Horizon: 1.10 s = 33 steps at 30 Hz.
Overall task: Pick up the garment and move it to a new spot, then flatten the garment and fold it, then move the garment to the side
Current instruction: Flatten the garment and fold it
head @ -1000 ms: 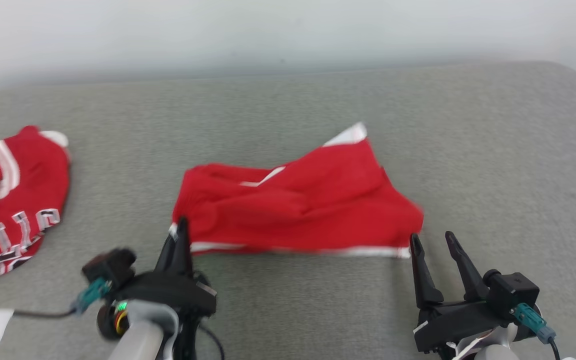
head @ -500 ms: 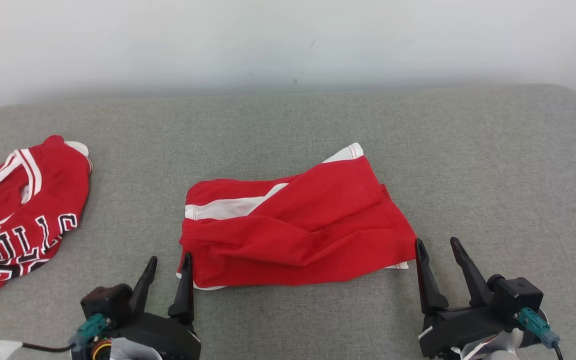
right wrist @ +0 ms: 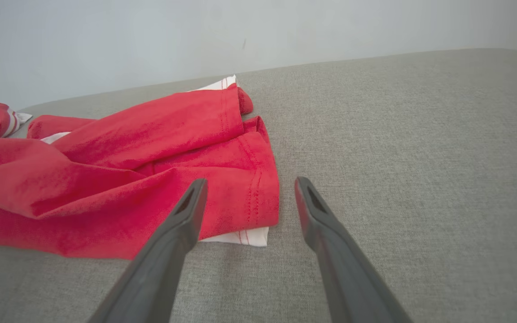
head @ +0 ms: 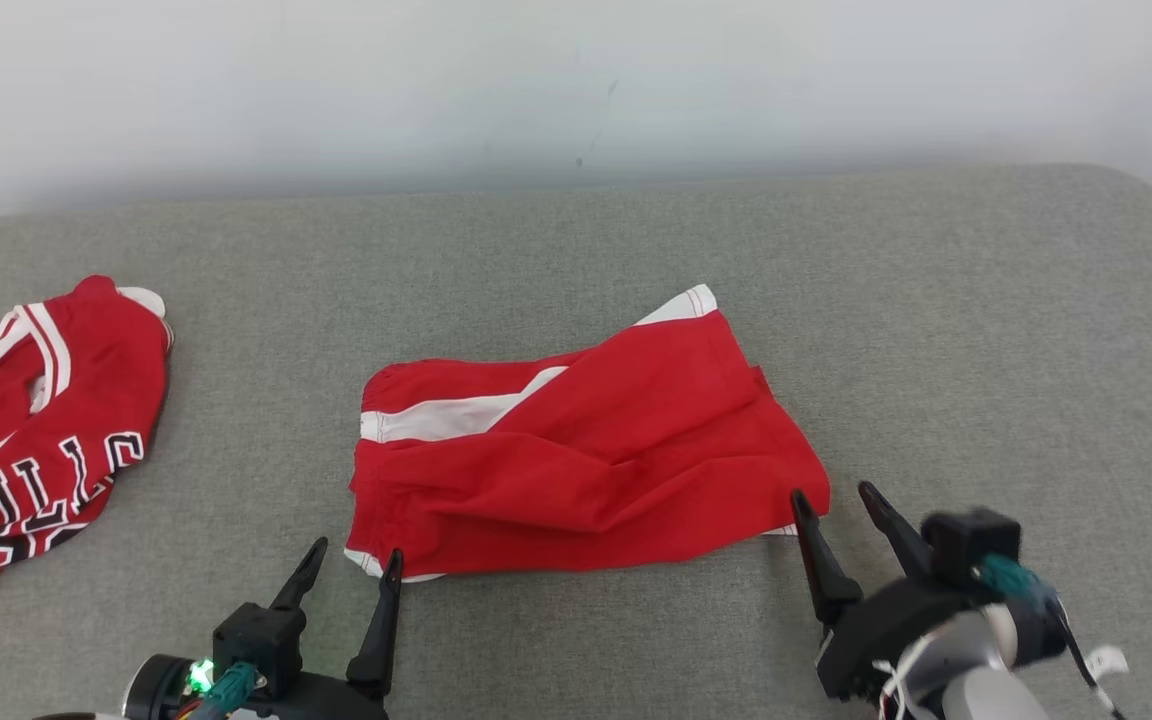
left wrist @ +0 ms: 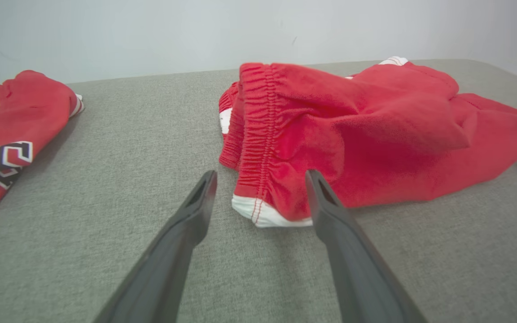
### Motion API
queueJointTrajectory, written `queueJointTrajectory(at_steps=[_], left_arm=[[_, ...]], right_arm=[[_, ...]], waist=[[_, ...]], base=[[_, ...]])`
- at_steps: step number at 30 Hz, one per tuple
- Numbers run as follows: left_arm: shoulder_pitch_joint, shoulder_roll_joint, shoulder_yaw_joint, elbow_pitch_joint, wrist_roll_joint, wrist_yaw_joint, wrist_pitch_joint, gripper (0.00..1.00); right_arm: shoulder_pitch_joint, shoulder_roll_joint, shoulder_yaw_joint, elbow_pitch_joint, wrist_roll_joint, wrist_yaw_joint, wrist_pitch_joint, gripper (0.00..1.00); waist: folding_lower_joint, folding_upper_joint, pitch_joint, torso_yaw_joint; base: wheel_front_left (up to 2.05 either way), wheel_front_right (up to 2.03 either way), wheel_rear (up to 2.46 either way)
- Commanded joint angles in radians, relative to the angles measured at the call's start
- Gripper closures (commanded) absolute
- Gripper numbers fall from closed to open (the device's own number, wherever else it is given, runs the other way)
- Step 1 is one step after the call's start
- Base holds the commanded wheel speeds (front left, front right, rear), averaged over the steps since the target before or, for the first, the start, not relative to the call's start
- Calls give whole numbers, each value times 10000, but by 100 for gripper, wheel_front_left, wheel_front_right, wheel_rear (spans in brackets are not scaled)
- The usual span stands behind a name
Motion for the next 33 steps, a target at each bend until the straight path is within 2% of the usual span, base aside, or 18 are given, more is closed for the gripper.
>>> queueJointTrajectory(at_steps=[1,6,13,24,25,26,27,33], left_arm=[[208,-86,35,-100,-46,58,-64,0],[228,-243,243,-500,-75,198,-163,0],[624,-331,730,-1356,196,489,-196,0],[1178,-697,1188,-1888,480,182,-205,0],[1181,-741,1209,-1880,503,158,-205,0],[1172,-783,1218,-1853,537,111,-205,0],[1168,-813,1246,-1829,547,57,-205,0],[1111,-1044,1369,-1667,669,-137,-206,0]], right_arm=[[-326,-100,141,127,-144,35,378,0],[-985,-267,957,228,-301,35,1315,0],[-1174,-662,2321,-67,-120,33,1784,0],[-1676,-1322,3556,130,85,33,2423,0],[-1802,-1358,3596,169,82,33,2391,51],[-1906,-1393,3603,193,76,33,2346,84],[-1949,-1384,3611,207,91,33,2304,100],[-2384,-1461,3003,305,158,33,2021,100]], waist=[[0,0,91,80],[0,0,218,408],[0,0,301,885],[0,0,374,1701],[0,0,386,1761],[0,0,396,1832],[0,0,401,1885],[0,0,427,2197]], base=[[0,0,0],[0,0,0],[0,0,0],[0,0,0],[0,0,0],[0,0,0],[0,0,0],[0,0,0]])
